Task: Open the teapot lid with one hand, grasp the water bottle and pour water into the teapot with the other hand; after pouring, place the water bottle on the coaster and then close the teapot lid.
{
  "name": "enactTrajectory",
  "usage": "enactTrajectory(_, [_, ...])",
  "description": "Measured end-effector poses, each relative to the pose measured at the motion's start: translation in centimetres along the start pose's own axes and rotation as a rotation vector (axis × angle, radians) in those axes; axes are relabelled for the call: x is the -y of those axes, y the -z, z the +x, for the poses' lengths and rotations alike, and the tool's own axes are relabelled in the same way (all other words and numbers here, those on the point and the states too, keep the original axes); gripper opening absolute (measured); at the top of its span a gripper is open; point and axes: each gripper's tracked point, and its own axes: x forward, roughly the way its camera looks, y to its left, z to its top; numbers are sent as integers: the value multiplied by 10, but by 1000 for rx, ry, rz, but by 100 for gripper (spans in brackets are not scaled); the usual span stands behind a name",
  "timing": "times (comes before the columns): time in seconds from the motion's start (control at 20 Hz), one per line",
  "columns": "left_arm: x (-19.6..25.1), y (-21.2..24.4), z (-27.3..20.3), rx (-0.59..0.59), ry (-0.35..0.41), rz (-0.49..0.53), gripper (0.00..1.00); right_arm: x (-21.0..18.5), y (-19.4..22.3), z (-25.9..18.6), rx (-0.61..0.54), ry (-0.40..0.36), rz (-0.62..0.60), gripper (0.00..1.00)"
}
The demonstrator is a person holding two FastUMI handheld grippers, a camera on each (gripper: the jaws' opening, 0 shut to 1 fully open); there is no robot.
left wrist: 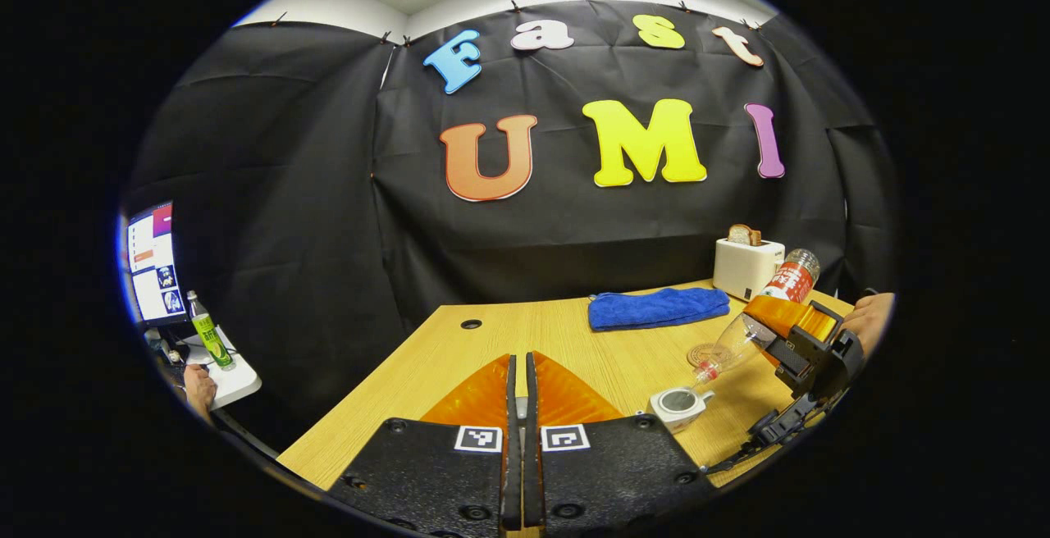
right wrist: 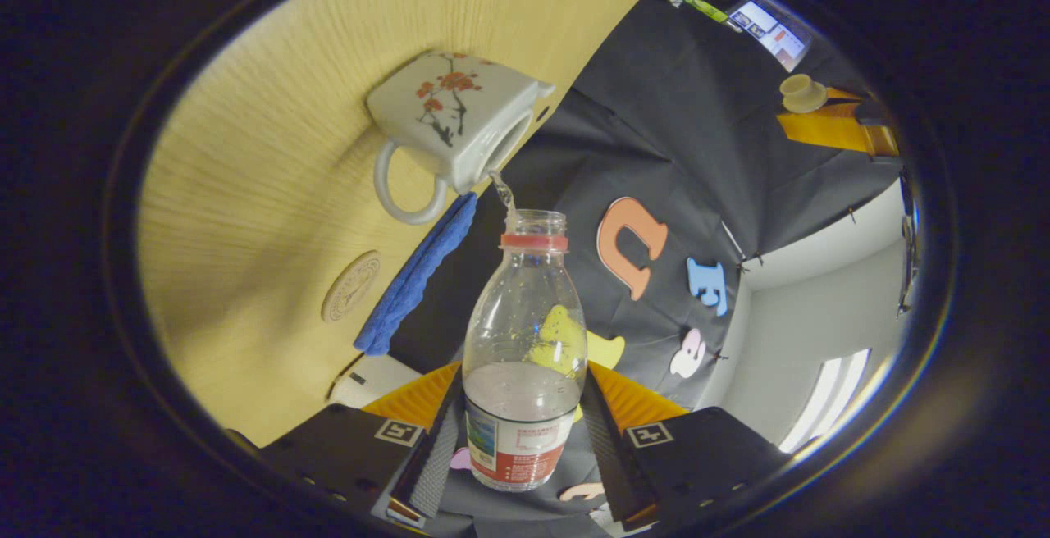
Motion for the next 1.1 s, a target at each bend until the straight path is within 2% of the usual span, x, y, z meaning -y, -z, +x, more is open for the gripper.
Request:
enactTrajectory(0.5, [1, 2, -2, -14, -3, 31, 4, 34, -7, -3, 32, 112, -60, 75])
enactTrajectory(1.1, [-2, 7, 0, -33, -11, 43, 4, 41, -12, -3, 47, 160, -57, 76])
